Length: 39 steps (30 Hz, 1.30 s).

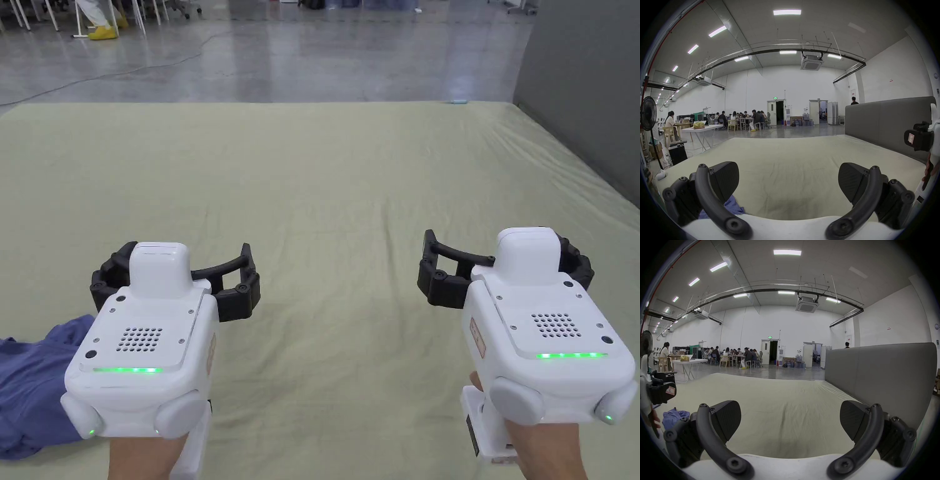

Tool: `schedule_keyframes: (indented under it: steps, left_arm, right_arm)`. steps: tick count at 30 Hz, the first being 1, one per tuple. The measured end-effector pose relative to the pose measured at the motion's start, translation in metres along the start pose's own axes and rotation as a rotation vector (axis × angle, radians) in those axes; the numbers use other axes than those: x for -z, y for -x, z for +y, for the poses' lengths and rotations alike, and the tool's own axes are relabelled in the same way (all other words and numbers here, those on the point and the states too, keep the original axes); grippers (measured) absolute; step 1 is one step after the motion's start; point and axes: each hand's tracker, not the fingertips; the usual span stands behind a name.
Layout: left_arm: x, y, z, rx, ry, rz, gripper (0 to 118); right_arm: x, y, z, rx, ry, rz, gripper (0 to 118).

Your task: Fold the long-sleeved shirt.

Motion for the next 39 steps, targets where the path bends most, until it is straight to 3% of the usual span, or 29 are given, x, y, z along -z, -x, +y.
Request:
schedule_keyframes:
  steps: [12, 18, 20, 21, 22, 23, 24, 26, 29, 33, 39]
  left_arm:
    - [0.001, -0.007, 0.003, 0.025, 0.004, 0.023, 118]
    - [-0.001, -0.007, 0.005, 0.023, 0.017, 0.037, 118]
    - [-0.003, -0.010, 0.006, 0.053, 0.046, 0.066, 116]
    - [-0.005, -0.010, 0.006, 0.049, 0.057, 0.063, 109]
    - [-0.008, -0.011, 0.004, 0.047, 0.017, 0.065, 79]
    - [-0.006, -0.012, 0.003, 0.064, 0.025, 0.087, 0]
    - [-0.010, -0.013, 0.008, 0.081, 0.024, 0.087, 0]
    - [-0.009, -0.006, 0.013, 0.070, 0.068, 0.024, 0]
    - [-0.008, -0.009, 0.005, 0.083, 0.035, 0.079, 0]
    - [-0.008, 0.011, 0.005, 0.039, 0.055, 0.086, 0]
    - [-0.042, 0.080, 0.011, 0.015, 0.031, 0.305, 0]
  right_arm:
    - [-0.001, 0.007, 0.003, -0.039, 0.025, -0.003, 118]
    - [-0.002, 0.008, 0.000, -0.027, 0.022, -0.040, 118]
    - [-0.002, 0.003, 0.001, 0.027, 0.073, -0.057, 116]
    - [-0.002, -0.003, 0.001, 0.080, 0.105, 0.002, 113]
    - [-0.003, -0.009, 0.001, 0.129, 0.092, 0.052, 94]
    - [-0.002, -0.010, 0.001, 0.119, 0.087, 0.003, 26]
    - [-0.002, -0.005, 0.004, 0.042, 0.109, -0.144, 2]
    - [0.001, -0.010, 0.007, 0.037, 0.128, -0.034, 2]
    - [-0.002, -0.004, 0.008, 0.017, 0.114, -0.074, 2]
    - [0.003, 0.008, 0.011, 0.028, 0.120, -0.048, 2]
    - [0.018, 0.084, 0.018, 0.028, 0.083, 0.137, 2]
